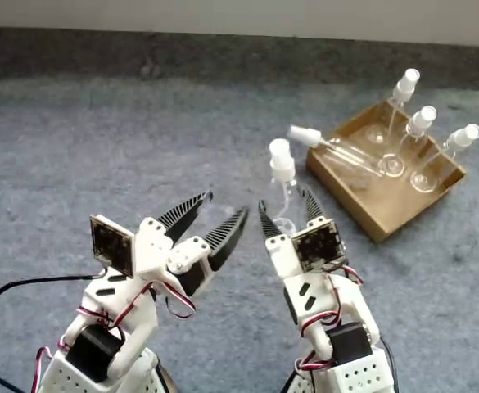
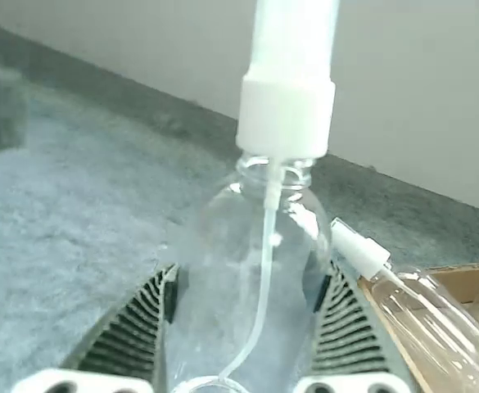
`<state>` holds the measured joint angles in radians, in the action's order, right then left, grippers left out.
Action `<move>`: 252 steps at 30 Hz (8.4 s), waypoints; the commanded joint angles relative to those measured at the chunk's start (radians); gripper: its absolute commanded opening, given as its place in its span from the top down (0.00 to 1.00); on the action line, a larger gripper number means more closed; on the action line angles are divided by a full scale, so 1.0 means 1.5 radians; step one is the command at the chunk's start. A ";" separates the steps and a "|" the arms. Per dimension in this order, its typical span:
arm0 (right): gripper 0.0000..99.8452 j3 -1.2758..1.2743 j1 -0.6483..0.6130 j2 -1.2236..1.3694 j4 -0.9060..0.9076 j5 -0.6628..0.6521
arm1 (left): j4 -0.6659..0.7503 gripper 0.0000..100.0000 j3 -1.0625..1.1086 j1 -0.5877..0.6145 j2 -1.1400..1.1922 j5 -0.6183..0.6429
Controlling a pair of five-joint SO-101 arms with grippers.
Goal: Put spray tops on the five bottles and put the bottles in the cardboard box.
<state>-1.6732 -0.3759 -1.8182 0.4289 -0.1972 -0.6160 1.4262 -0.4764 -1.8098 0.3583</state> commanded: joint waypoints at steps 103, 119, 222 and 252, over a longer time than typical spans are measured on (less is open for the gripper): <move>0.95 0.310 0.440 0.474 -0.163 -0.001 | 0.184 0.97 0.182 -0.090 0.047 0.003; 0.95 0.314 0.464 0.786 -0.401 -0.005 | 0.184 0.97 0.182 -0.091 0.047 0.003; 1.00 0.512 0.265 0.069 0.424 -0.038 | 0.181 0.99 0.037 0.184 0.046 -0.144; 1.00 0.540 0.262 -0.014 0.599 -0.038 | -0.123 0.99 0.184 0.377 0.047 -0.145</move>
<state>-0.8984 0.0245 -1.8274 1.2988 -0.2493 -0.7848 1.6640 0.1051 -1.7377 0.1527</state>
